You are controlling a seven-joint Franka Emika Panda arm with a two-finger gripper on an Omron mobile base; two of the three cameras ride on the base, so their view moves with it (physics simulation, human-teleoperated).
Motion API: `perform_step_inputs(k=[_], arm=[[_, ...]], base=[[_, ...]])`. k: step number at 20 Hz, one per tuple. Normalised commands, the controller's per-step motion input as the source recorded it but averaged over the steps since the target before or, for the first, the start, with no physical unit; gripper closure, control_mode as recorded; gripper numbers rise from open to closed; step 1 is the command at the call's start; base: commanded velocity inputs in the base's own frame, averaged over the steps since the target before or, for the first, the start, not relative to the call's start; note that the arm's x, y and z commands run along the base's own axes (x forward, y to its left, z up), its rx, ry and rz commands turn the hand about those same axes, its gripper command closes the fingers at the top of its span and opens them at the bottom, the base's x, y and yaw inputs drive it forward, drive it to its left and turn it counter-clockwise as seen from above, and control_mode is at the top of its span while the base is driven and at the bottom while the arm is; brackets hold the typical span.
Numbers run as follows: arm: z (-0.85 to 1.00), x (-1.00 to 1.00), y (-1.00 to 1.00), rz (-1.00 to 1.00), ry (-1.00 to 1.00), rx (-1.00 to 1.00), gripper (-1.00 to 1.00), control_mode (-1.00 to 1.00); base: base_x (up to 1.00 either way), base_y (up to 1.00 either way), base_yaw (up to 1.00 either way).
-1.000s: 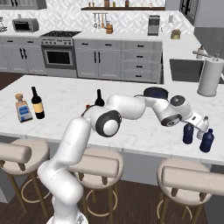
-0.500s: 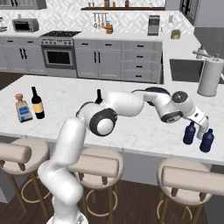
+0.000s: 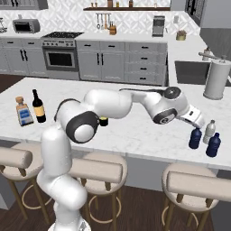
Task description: Move the plastic bottles in the middle to the plastics group, and the glass bottles in the middle to the glass group.
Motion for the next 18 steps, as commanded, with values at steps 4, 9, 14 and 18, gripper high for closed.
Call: perform_step_inputs(k=[4,9,14,18], arm=[[0.39,-0.38,0.89,0.07,0.19,0.00,-1.00,-1.00],[0.39,-0.24,0.98,0.12,0.18,0.00,-1.00,-1.00],[0.38,-0.12,1.00,0.14,0.19,0.00,-1.00,-1.00],[0.19,-0.06,1.00,0.01,0.16,0.02,-1.00,-1.00]], base=[[0.00,0.00,0.00],[0.00,0.00,0.00],[0.00,0.00,0.00],[0.00,0.00,0.00]])
